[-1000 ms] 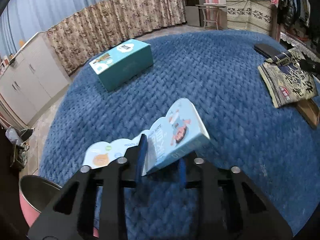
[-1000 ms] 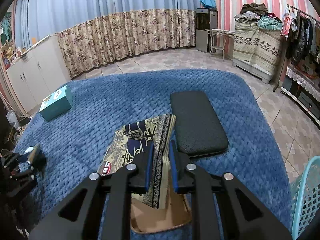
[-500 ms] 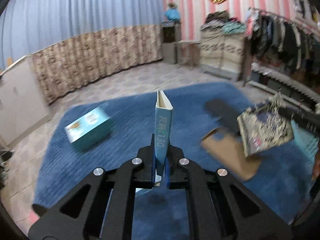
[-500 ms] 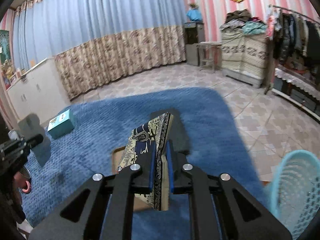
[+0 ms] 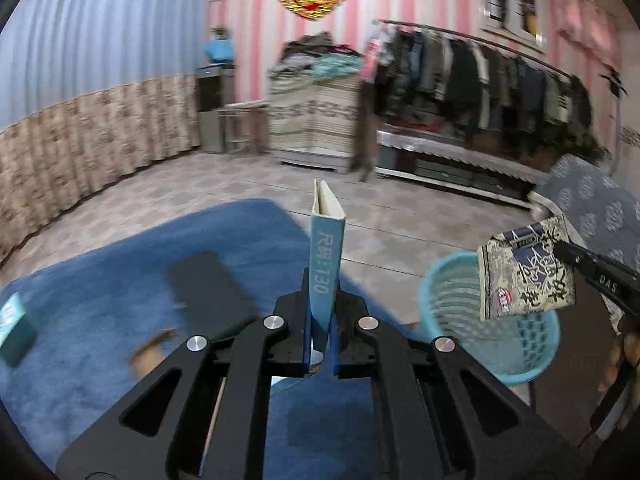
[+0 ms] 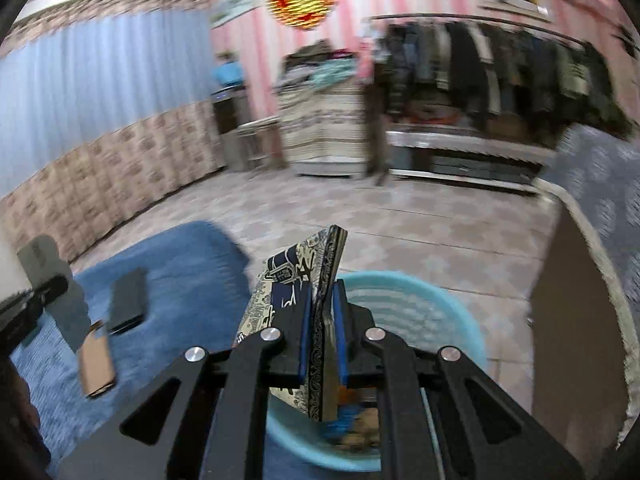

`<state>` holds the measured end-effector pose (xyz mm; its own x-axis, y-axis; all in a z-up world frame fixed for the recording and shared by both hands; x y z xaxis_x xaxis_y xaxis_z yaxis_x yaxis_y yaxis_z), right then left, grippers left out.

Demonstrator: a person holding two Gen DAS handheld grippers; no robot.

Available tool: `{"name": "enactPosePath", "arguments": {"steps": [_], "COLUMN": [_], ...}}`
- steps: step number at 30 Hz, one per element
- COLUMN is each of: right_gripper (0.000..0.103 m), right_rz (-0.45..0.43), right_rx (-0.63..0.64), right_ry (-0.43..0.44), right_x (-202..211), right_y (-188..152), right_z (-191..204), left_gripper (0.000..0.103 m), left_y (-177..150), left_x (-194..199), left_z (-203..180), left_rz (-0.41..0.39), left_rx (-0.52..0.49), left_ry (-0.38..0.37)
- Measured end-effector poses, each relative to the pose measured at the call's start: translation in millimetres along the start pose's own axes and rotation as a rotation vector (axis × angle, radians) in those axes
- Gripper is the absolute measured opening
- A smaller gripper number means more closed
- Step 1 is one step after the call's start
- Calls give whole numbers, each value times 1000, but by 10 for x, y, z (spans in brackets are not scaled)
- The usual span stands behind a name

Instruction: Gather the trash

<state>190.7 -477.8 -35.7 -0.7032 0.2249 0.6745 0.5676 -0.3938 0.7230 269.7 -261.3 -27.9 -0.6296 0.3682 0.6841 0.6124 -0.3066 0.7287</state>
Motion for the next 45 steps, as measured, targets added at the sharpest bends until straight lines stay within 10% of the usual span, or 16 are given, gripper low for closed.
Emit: {"name": "enactPosePath", "arguments": {"steps": [19,23,32,39,45], "right_gripper": [11,11,11,15,68], "right_rz": [105,105,118,131,170], "right_rx": [-143,-141,-126,-87,-35], "right_ry": [-100,-97,-90,-70,-72], "right_x": [-541,-558,-603,-690,-839], "right_y": [-143,-147,-163,-121,-157], "right_z": [-995,-981,-860,-657,-490], "left_gripper": [5,41,86,97,97], "left_y": [96,77,229,265,218], "left_x": [-1006,-1078,-876,-770,-726], "left_z": [-1878,-1885,-1400,-954,-640], "left_rz": [81,96,23,0,12], "left_rx": [-168,-178,-157,-96,-10], "left_ry": [-232,-210,-60,34,35]}}
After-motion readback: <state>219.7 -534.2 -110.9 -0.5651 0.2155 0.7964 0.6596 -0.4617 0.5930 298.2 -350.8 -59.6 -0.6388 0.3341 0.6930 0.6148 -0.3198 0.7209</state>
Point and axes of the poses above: each gripper's, at about its wrist camera, not at the fingertips, and x roughly against the way its jaws point, z to its left, y to its top, the point moved 9 cm from there along -x, roughly the way its jaws point, and after that the axes turned 13 degrees about z, right-handed, at the moved point
